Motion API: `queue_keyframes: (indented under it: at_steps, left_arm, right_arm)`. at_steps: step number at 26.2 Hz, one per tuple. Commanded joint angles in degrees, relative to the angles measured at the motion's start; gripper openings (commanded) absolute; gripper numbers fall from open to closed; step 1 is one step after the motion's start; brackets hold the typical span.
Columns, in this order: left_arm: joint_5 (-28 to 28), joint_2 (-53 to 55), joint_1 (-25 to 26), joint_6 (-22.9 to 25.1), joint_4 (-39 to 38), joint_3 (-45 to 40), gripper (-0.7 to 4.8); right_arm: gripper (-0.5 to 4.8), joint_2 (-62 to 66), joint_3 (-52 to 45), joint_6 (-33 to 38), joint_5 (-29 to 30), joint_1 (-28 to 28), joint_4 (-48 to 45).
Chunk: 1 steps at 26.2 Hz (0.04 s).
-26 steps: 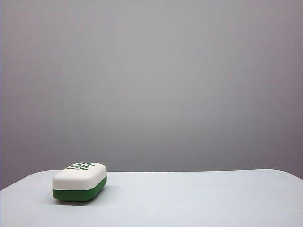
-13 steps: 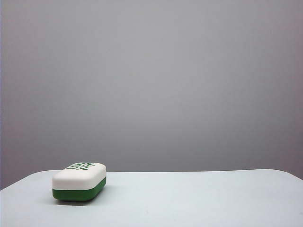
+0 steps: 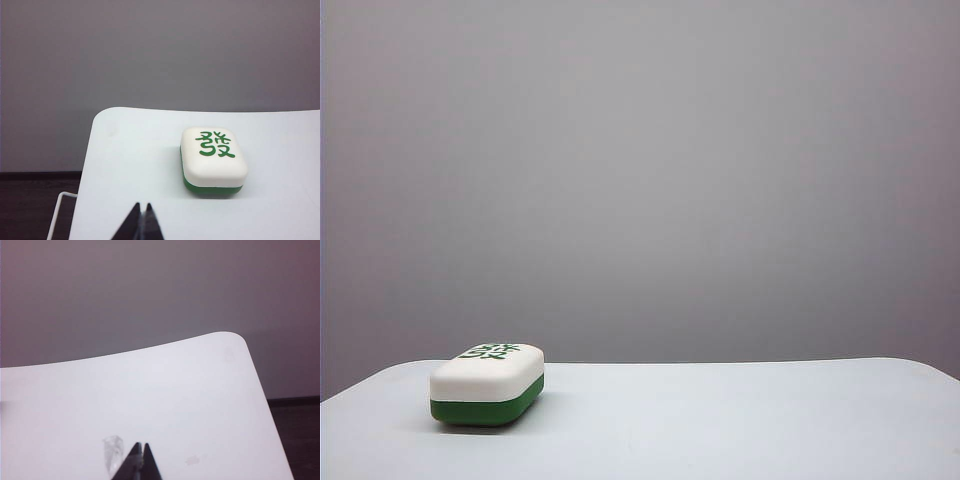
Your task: Move the foam mahjong from the right side of the table to the left side of the table.
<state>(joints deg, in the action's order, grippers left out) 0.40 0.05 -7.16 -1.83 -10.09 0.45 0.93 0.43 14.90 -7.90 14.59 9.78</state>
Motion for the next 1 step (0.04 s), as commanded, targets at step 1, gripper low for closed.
queue_keyframes:
  at_steps: [1]
  left_arm:
    - [-0.22, 0.00, 0.04, -0.22, -0.52, -0.09, -0.01]
  right_arm:
    - [-0.05, -0.04, -0.37, -0.09, 0.07, 0.02, -0.17]
